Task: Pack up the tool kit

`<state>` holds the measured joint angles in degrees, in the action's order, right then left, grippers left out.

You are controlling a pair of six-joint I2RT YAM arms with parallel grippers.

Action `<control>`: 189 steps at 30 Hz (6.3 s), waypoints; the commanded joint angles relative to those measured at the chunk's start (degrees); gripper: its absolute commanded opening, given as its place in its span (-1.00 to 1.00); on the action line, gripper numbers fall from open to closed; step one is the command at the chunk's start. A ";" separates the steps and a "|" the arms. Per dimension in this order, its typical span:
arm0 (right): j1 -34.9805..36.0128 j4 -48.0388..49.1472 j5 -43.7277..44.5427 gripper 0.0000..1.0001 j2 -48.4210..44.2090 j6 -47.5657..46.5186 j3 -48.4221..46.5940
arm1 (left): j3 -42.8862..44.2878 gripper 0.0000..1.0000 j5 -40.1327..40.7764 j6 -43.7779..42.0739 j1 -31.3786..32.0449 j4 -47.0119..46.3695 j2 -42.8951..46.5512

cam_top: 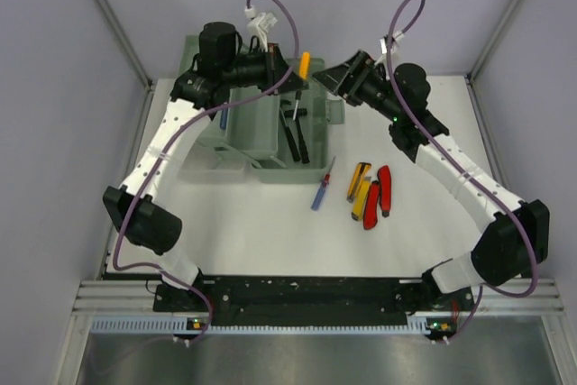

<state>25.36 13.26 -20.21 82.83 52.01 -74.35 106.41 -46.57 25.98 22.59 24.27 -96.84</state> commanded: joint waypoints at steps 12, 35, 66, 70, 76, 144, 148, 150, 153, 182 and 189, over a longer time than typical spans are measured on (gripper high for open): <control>-0.84 -25.82 22.67 0.50 -7.77 -9.30 5.78 | 7.32 -1.00 46.00 -21.13 -15.29 26.88 -2.30; -0.84 -33.29 20.65 0.03 3.82 -4.19 11.33 | 5.03 -0.42 58.43 -19.03 -16.70 28.99 -8.81; -0.40 -26.35 13.09 -0.45 27.39 -8.85 3.33 | 13.91 0.27 34.44 -15.69 -16.70 27.23 -1.34; -0.32 -26.35 13.26 -0.66 28.79 -9.47 2.72 | 14.44 0.29 33.82 -15.61 -16.70 27.14 -1.25; -0.40 -26.53 14.23 -1.00 27.83 -10.61 3.15 | 14.26 0.29 32.51 -15.43 -16.70 27.06 -0.72; -8.84 -1.10 -6.89 0.59 -5.30 -0.32 0.08 | -3.59 -1.00 -3.20 -1.53 1.33 -5.75 0.07; -8.84 -8.49 -1.08 0.62 -6.97 -4.01 1.04 | -3.93 -1.00 2.08 -3.03 -4.91 -2.66 1.82; -8.93 -10.96 1.04 0.61 -7.59 -4.55 2.10 | -4.02 -1.00 6.29 -3.74 -9.12 0.32 2.61; -8.93 -15.34 3.59 0.56 -8.12 -5.51 3.59 | -4.11 -1.00 14.46 -4.26 -15.28 5.15 3.14; -9.55 -40.41 34.43 0.50 -6.37 -9.12 15.19 | -7.18 -0.54 55.09 -14.29 -21.27 20.90 -0.81; -9.54 -40.77 36.30 0.36 0.31 -11.14 19.06 | -7.01 -0.27 55.36 -13.94 -21.71 20.99 -1.25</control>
<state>15.94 -26.48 13.28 79.64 42.87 -56.55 99.20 7.73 12.21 1.39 46.74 -98.17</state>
